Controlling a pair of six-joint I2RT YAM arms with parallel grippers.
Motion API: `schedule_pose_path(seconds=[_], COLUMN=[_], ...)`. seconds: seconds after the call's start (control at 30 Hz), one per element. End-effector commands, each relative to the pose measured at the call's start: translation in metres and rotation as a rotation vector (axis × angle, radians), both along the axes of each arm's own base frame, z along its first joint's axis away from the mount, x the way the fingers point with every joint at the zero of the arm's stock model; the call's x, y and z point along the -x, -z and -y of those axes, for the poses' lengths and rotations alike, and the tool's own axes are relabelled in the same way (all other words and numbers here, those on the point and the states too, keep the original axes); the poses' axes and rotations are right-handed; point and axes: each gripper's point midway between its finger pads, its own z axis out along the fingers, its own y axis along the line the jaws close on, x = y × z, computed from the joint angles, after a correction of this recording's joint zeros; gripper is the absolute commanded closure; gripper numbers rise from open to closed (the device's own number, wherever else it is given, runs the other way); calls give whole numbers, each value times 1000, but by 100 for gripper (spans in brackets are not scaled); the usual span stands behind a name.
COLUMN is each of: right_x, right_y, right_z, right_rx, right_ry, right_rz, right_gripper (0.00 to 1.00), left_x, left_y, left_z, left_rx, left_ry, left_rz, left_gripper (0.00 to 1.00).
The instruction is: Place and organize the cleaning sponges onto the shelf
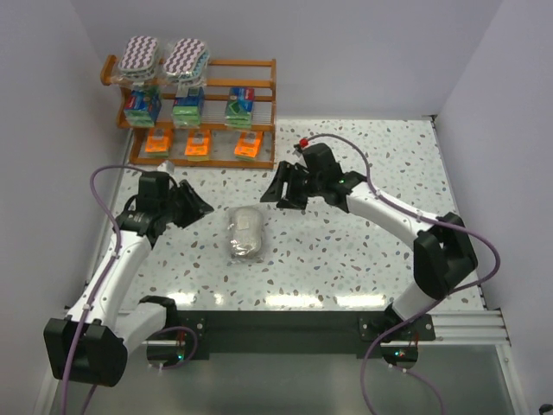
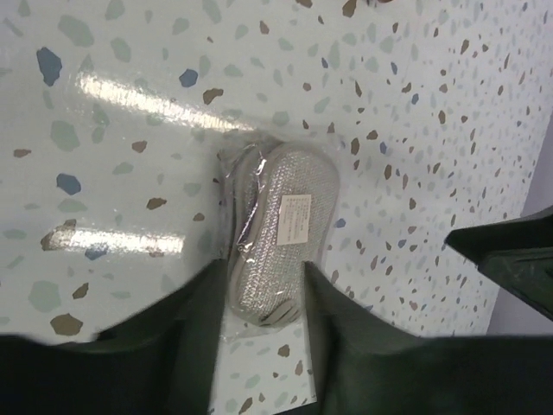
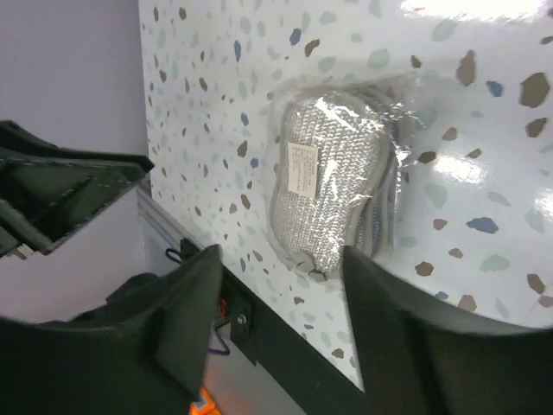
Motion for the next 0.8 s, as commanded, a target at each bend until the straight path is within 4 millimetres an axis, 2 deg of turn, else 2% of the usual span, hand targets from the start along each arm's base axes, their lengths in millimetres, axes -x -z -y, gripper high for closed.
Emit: schedule_pose_path(seconds=[0.0, 0.03, 0.07, 0.1, 0.17, 0.3, 0.43, 0.57, 0.67, 0.73, 0.77], right_x=[9, 12, 12, 12, 18, 29, 41, 57, 69, 77, 78], right_y=[17, 35, 40, 46, 62, 76, 83, 97, 109, 116, 117], right_z=[29, 45, 50, 54, 61, 57, 47, 37, 27, 20, 18], right_rx=[161, 261, 295, 332, 387, 396, 376, 393, 395, 403, 402], right_ry=[-2, 26, 20, 10, -24, -83, -133, -192, -219, -243, -242], right_rz=[20, -16, -13, -11, -39, -55, -68, -92, -117, -125, -129], right_gripper=[44, 56, 87, 100, 100, 100, 100, 100, 100, 100, 100], left_x=[9, 11, 13, 15, 18, 16, 5, -17, -34, -48, -54], left_y=[16, 19, 27, 30, 44, 66, 81, 94, 105, 100, 106], left_z=[-3, -2, -1, 0, 2, 7, 26, 53, 61, 67, 69], left_rx=[-25, -22, -21, -15, -7, 10, 83, 91, 70, 80, 82], left_ry=[21, 27, 31, 36, 44, 62, 157, 275, 306, 322, 328], left_rz=[-51, -65, -91, -105, -137, -168, -160, -134, -137, -119, -127], left_gripper=[70, 80, 89, 100, 100, 100, 100, 100, 100, 100, 100])
